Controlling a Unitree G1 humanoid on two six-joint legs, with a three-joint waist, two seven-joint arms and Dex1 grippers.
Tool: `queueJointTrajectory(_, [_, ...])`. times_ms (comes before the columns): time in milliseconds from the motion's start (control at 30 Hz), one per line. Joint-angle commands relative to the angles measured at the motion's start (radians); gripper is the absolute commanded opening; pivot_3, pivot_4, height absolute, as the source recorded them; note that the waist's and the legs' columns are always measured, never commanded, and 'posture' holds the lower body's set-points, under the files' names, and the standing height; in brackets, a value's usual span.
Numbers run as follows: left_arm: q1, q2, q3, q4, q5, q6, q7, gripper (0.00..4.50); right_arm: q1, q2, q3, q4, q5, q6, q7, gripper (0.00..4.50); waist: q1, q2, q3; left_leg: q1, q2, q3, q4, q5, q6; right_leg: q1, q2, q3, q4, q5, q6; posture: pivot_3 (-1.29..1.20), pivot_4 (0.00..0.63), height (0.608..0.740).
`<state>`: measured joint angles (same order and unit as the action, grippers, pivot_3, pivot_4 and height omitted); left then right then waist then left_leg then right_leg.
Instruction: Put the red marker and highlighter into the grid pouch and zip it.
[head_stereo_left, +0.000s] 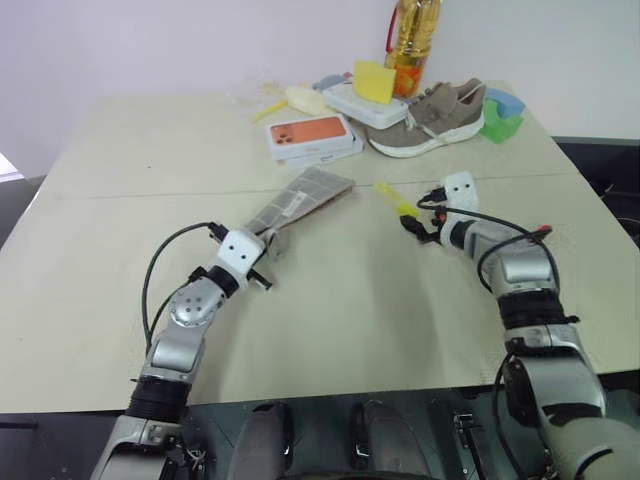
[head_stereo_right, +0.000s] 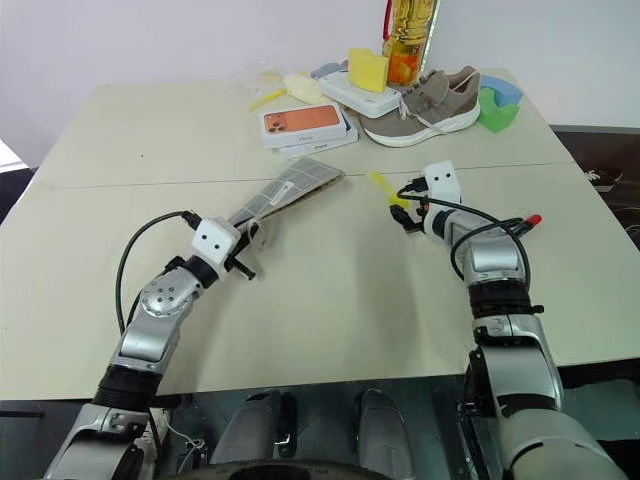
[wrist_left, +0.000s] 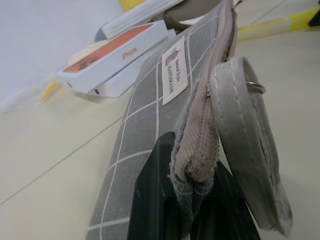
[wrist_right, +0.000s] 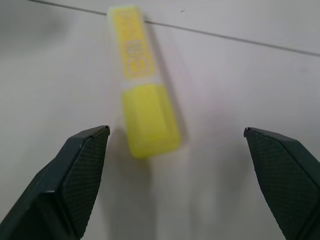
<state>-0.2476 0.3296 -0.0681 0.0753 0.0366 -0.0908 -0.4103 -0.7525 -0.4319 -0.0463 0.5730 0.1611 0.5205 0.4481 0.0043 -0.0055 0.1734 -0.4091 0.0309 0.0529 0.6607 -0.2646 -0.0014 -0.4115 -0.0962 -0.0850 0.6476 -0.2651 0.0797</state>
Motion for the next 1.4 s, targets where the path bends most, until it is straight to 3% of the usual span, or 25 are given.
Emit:
queueJointTrajectory(33, [0.008, -0.001, -0.004, -0.032, 0.001, 0.000, 0.001, 0.00, -0.042, 0.010, -0.014, 0.052, -0.001, -0.081, 0.023, 3.03, 0.000, 0.000, 0.000, 0.000, 0.000, 0.000, 0.000, 0.000, 0.000, 0.000, 0.000, 0.000, 0.000, 0.000, 0.000, 0.00, 0.150, 0.740])
queueJointTrajectory(167, [0.019, -0.002, -0.003, -0.038, -0.004, 0.009, -0.002, 0.00, -0.005, 0.001, -0.002, -0.005, -0.023, -0.124, 0.025, 1.05, 0.000, 0.000, 0.000, 0.000, 0.001, 0.000, 0.000, 0.000, 0.000, 0.000, 0.000, 0.000, 0.000, 0.000, 0.000, 0.00, 0.150, 0.740])
queueJointTrajectory(200, [0.020, -0.003, -0.003, -0.039, -0.009, 0.008, -0.006, 0.00, 0.019, -0.008, 0.007, -0.057, -0.036, -0.124, 0.023, 0.85, 0.000, 0.000, 0.000, 0.000, 0.001, 0.000, 0.000, 0.000, 0.000, 0.000, 0.000, 0.000, 0.000, 0.000, 0.000, 0.00, 0.150, 0.740])
queueJointTrajectory(333, [0.011, -0.014, 0.000, -0.045, -0.043, 0.006, -0.033, 0.00, 0.160, -0.090, 0.058, -0.362, -0.094, -0.078, 0.055, 0.86, 0.010, 0.000, 0.000, 0.000, 0.000, -0.001, 0.000, 0.000, 0.000, 0.000, -0.001, 0.000, 0.000, 0.000, 0.000, 0.00, 0.150, 0.740])
queueJointTrajectory(467, [-0.010, -0.015, 0.002, -0.037, -0.064, -0.002, -0.064, 0.00, 0.342, -0.184, -0.003, -0.753, -0.006, 0.082, 0.120, 0.86, 0.010, 0.001, 0.000, -0.002, 0.000, -0.003, 0.000, 0.000, 0.000, 0.000, -0.001, 0.000, -0.001, 0.000, 0.000, 0.00, 0.150, 0.740])
queueJointTrajectory(667, [-0.041, -0.029, -0.010, -0.014, -0.123, -0.030, -0.149, 0.00, 0.464, -0.221, -0.087, -1.105, 0.159, 0.280, 0.165, 0.86, 0.008, 0.000, 0.001, 0.000, 0.001, -0.004, 0.001, 0.000, 0.000, 0.000, 0.000, 0.000, 0.000, 0.000, 0.000, 0.00, 0.150, 0.740])
queueJointTrajectory(1133, [-0.047, -0.042, -0.036, -0.009, -0.118, -0.057, -0.182, 0.00, 0.455, -0.215, -0.053, -1.146, 0.209, 0.382, 0.096, 0.86, 0.009, 0.000, 0.001, 0.000, 0.000, -0.004, 0.002, 0.000, 0.000, 0.001, 0.000, 0.000, 0.000, 0.000, 0.000, 0.00, 0.150, 0.740])
queueJointTrajectory(1267, [-0.037, -0.018, -0.049, -0.016, -0.103, -0.096, -0.211, 0.00, 0.447, -0.271, -0.027, -1.156, 0.193, 0.383, 0.117, 0.86, 0.009, 0.000, 0.001, 0.000, 0.000, -0.004, 0.002, 0.000, 0.000, 0.001, 0.000, 0.000, 0.000, 0.000, 0.000, 0.00, 0.150, 0.740])
queueJointTrajectory(1400, [-0.035, 0.036, -0.079, -0.006, -0.084, -0.167, -0.281, 0.00, 0.435, -0.413, 0.062, -1.192, 0.144, 0.353, 0.190, 0.86, 0.009, 0.000, 0.001, 0.000, 0.000, -0.004, 0.002, 0.000, 0.000, 0.001, 0.000, 0.000, 0.000, 0.000, 0.000, 0.00, 0.150, 0.740])
